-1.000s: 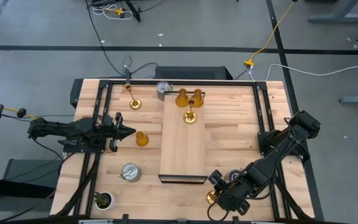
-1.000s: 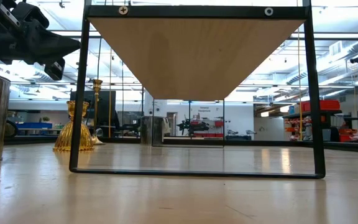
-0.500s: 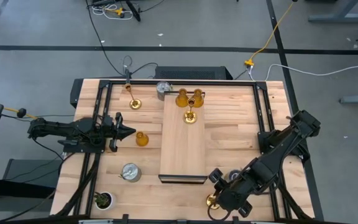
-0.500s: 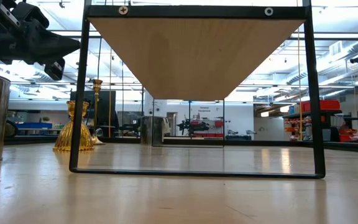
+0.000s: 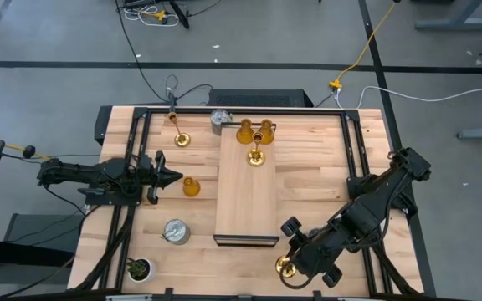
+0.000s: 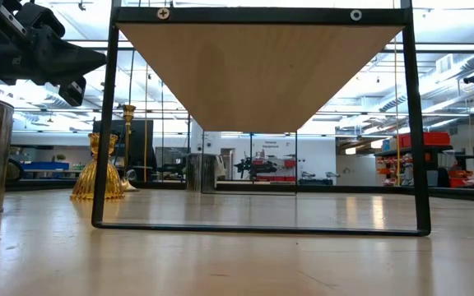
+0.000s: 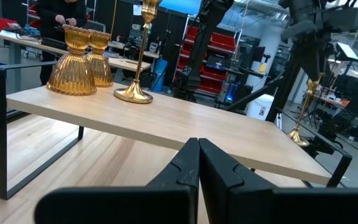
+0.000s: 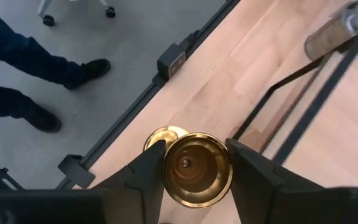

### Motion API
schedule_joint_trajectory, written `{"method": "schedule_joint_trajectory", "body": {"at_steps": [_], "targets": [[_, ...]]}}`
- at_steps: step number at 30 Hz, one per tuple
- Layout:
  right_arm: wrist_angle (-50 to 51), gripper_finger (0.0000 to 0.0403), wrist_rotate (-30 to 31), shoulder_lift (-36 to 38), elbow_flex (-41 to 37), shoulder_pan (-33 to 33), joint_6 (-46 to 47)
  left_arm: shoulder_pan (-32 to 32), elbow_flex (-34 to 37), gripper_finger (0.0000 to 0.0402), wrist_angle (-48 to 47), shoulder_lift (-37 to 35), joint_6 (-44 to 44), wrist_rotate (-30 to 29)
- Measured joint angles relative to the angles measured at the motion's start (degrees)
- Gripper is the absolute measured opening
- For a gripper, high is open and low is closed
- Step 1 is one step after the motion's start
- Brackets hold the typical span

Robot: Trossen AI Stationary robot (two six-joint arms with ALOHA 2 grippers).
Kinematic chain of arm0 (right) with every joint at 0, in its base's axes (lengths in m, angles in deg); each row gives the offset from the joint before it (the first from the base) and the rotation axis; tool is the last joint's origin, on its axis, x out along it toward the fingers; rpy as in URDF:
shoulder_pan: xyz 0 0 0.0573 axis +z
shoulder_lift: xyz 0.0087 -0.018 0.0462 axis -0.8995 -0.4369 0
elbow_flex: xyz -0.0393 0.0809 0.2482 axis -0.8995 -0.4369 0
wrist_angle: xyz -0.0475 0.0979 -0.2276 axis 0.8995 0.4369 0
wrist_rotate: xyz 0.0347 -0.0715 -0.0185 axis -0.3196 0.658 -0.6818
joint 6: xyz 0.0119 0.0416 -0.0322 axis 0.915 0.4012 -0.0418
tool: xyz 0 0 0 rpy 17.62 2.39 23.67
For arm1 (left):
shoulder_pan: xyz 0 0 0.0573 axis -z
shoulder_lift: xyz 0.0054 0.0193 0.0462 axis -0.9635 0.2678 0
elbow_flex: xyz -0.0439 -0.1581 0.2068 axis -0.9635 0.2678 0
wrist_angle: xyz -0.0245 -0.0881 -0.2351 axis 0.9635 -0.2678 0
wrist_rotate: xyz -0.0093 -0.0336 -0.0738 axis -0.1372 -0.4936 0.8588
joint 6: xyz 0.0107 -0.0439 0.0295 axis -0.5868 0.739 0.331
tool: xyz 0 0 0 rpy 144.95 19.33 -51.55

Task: Pick & Place candle stick holders
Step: Put the bottom candle holder on the shelf

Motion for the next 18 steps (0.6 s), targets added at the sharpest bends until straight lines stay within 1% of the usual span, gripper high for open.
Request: {"method": "schedule_joint_trajectory", "body": {"at_steps": [10, 18], "targets": [[5.39, 0.0158, 0.02, -0.04, 6.84, -3.01, -0.02, -0.01, -0.01, 0.0010, -0.01, 0.00, 0.00, 0.02], [7.49, 0.0158, 0.04, -0.04, 11.92, -5.33, -0.03, -0.01, 0.01, 0.0010, -0.01, 0.01, 0.00, 0.00]]}}
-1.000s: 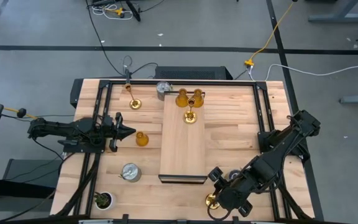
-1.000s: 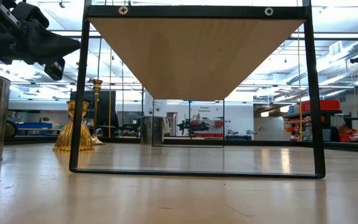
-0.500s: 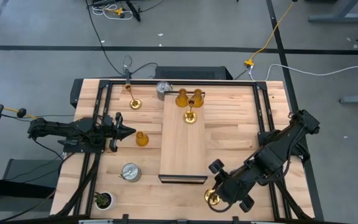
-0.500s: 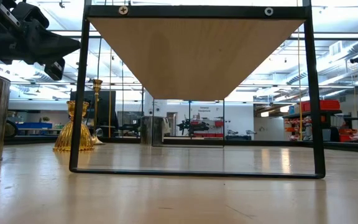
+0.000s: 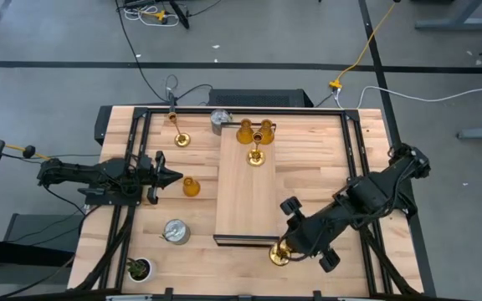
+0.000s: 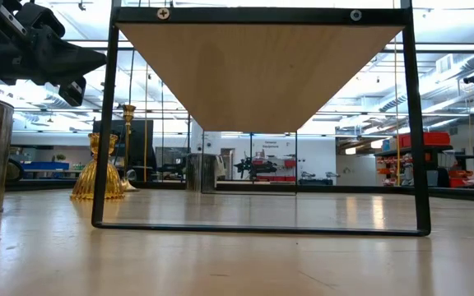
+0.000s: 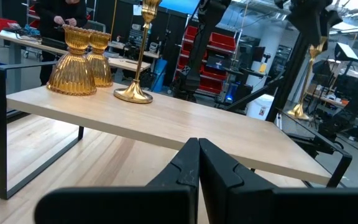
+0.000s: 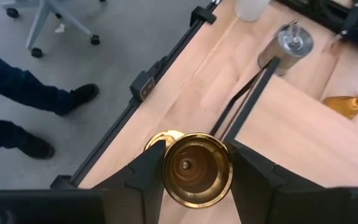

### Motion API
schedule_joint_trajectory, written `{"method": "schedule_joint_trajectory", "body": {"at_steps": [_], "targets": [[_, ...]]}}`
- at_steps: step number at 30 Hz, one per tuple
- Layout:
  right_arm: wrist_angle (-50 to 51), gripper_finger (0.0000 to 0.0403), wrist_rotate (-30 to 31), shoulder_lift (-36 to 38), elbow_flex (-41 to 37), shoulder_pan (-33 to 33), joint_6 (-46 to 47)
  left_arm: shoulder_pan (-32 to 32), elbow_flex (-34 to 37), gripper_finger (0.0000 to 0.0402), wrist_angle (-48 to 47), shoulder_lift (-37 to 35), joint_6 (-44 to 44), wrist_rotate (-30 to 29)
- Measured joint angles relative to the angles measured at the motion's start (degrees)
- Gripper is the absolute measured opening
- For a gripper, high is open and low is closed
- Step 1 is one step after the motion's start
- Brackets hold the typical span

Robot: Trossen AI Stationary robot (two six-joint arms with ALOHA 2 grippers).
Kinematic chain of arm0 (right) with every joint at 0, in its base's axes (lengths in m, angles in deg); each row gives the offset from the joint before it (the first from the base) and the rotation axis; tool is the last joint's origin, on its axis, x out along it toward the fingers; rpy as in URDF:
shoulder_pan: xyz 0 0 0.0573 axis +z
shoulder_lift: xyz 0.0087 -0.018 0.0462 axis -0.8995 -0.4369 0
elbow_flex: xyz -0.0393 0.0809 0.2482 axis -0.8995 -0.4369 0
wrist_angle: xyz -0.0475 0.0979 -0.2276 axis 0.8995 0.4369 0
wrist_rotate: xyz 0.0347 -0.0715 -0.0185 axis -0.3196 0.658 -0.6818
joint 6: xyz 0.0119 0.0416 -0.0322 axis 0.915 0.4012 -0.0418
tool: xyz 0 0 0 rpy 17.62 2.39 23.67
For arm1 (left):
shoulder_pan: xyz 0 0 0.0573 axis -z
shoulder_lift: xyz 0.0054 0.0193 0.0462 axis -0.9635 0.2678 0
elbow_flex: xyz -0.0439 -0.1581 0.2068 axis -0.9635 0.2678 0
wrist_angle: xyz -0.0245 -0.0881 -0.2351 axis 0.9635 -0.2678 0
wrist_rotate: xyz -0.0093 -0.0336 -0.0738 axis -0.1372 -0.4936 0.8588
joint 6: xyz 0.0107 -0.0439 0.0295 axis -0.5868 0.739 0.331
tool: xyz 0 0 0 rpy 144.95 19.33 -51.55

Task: Pick & Place candle stick holders
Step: Put the bottom candle holder on the shelf

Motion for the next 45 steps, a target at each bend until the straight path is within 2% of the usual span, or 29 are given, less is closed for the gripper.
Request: {"method": "schedule_joint_trajectory", "body": {"at_steps": [8, 29, 37, 45], "targets": [[1.71, 0.0158, 0.14, 0.00, 3.59, -2.68, -0.01, 0.02, -0.02, 0.0010, 0.00, 0.01, 0.00, 0.00], [8.68, 0.0158, 0.48, 0.55, 5.34, -8.98, 0.03, 0.01, 0.00, 0.0010, 0.00, 0.02, 0.01, 0.00], [9.70, 0.0158, 2.71, 0.72, 9.82, -12.24, -0.43, 0.00, -0.02, 0.0010, 0.02, 0.02, 0.02, 0.00], [9.72, 0.0158, 5.14, 0.68, 10.06, -17.13, -0.43, 0.00, 0.00, 0.0010, 0.02, -0.01, 0.01, 0.00]]}}
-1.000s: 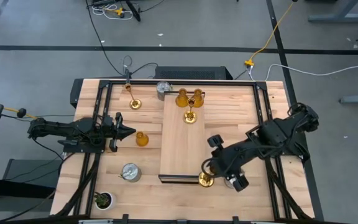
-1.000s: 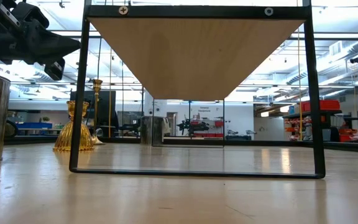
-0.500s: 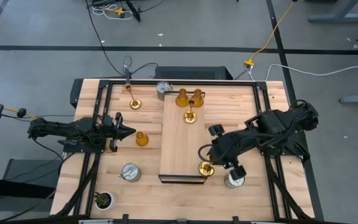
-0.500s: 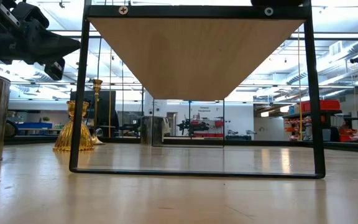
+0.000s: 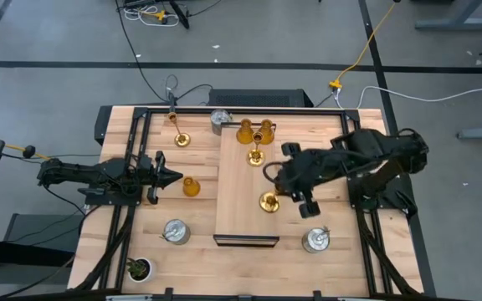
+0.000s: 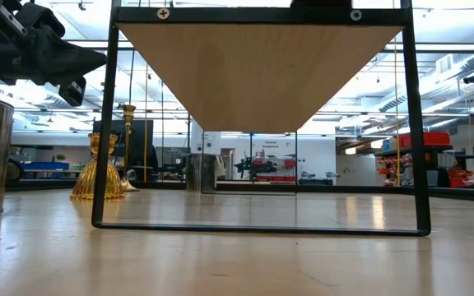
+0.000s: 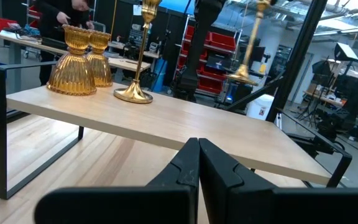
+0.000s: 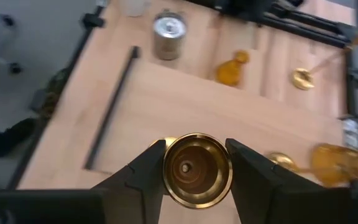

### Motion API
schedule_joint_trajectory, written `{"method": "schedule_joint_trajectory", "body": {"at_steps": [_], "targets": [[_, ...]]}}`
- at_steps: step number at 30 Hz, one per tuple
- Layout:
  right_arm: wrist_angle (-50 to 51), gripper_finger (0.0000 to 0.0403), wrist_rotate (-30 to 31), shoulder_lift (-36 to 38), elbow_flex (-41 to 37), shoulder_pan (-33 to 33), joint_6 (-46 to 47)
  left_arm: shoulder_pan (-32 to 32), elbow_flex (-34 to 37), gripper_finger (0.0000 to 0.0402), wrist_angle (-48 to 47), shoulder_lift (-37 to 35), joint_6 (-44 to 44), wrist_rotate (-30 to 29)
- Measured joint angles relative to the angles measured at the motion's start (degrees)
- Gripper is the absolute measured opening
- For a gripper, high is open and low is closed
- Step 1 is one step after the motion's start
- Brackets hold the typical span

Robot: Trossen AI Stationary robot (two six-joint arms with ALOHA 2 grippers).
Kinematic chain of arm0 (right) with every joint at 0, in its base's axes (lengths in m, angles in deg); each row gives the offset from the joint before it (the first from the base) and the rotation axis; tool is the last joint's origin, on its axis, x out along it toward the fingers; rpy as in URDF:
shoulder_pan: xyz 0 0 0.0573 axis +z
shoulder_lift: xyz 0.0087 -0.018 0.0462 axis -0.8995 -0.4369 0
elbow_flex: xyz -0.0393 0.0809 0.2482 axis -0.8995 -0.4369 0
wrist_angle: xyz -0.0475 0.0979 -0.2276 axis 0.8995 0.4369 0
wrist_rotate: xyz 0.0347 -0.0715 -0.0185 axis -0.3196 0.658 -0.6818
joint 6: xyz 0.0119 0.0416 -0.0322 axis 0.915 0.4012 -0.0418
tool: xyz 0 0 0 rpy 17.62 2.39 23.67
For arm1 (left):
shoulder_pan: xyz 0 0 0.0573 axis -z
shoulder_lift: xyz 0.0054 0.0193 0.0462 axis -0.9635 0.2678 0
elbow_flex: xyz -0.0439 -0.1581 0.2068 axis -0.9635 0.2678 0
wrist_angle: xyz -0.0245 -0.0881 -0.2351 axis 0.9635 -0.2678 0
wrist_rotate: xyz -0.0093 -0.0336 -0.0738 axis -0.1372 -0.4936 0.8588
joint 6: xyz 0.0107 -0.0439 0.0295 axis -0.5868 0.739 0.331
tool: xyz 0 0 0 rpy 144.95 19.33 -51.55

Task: Pick & Place candle stick holders
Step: Put the bottom candle holder on the shelf

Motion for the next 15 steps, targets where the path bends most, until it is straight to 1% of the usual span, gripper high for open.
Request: {"method": "schedule_joint_trajectory", "body": {"at_steps": [4, 15], "targets": [[-0.99, 0.0158, 2.94, -0.54, 0.02, -2.53, 0.01, 0.00, 0.01, 0.0010, 0.00, 0.01, 0.00, 0.00], [-2.20, 0.0158, 2.81, -1.95, -0.33, -8.91, 4.51, 0.00, -0.01, 0.0010, 0.03, 0.02, 0.00, 0.00]]}}
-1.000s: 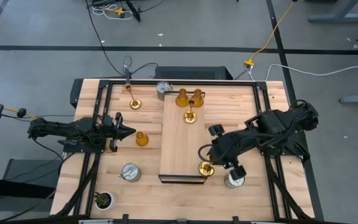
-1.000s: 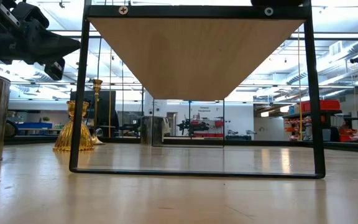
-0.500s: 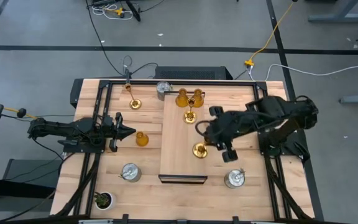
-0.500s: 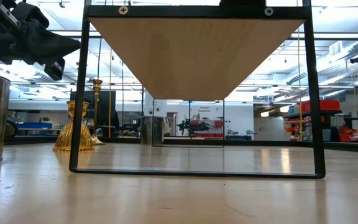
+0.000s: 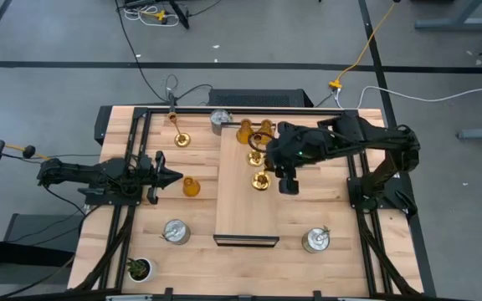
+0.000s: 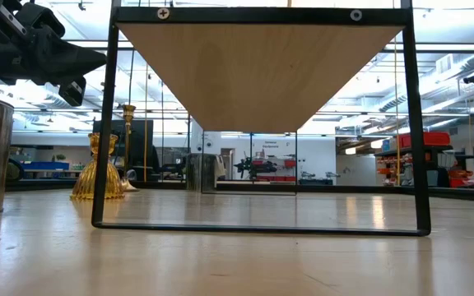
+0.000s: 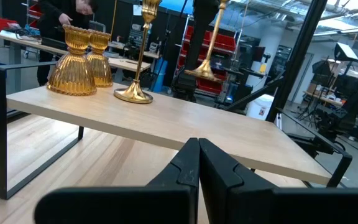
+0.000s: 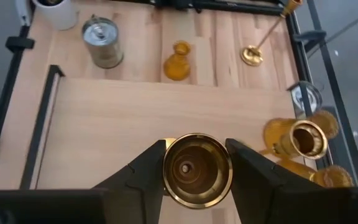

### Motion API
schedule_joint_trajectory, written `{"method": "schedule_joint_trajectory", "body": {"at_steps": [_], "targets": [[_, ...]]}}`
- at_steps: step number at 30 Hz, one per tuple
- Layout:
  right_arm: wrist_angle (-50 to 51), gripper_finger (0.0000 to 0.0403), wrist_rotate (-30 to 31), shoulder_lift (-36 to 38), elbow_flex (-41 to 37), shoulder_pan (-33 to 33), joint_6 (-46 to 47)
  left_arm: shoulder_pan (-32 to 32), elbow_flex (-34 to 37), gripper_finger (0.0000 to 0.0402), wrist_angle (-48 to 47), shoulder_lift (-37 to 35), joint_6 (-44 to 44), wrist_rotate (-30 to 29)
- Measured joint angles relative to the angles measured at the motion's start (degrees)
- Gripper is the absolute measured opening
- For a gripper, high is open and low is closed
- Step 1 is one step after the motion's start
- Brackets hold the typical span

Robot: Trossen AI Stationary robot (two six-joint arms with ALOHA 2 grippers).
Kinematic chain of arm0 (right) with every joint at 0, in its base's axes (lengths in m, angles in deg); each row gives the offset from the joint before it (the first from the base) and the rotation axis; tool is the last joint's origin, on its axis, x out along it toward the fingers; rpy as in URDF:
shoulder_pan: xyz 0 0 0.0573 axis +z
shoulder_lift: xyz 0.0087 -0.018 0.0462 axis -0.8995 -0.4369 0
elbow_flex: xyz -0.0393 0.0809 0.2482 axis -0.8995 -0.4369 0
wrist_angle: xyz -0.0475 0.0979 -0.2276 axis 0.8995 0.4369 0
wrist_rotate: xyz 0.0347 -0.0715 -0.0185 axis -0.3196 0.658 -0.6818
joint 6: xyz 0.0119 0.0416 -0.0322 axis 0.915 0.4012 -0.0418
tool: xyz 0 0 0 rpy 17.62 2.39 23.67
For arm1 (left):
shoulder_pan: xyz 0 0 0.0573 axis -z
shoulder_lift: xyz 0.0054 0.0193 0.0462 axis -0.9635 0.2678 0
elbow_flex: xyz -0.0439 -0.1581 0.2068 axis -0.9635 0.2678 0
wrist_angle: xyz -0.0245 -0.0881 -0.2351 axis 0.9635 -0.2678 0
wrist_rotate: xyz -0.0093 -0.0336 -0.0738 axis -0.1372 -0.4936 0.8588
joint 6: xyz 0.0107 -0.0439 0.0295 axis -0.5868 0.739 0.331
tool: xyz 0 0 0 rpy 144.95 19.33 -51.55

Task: Pick & Place candle stick holders
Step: Put the bottom candle holder on the shelf

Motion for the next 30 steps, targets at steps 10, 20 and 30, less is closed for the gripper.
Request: {"method": "schedule_joint_trajectory", "body": {"at_steps": [10, 20, 30], "targets": [[0.46, 0.0158, -0.35, -0.13, 0.00, -3.07, 3.45, 0.00, 0.01, 0.0010, -0.05, -0.02, 0.01, 0.00], [2.25, 0.0158, -0.29, -0.46, -1.72, -3.61, 3.51, -0.01, 0.00, 0.0010, -0.05, -0.02, -0.01, 0.00], [-0.01, 0.0158, -0.26, -0.50, -7.77, -4.11, 3.43, -0.01, 0.00, 0.0010, -0.05, -0.02, 0.01, 0.00]]}}
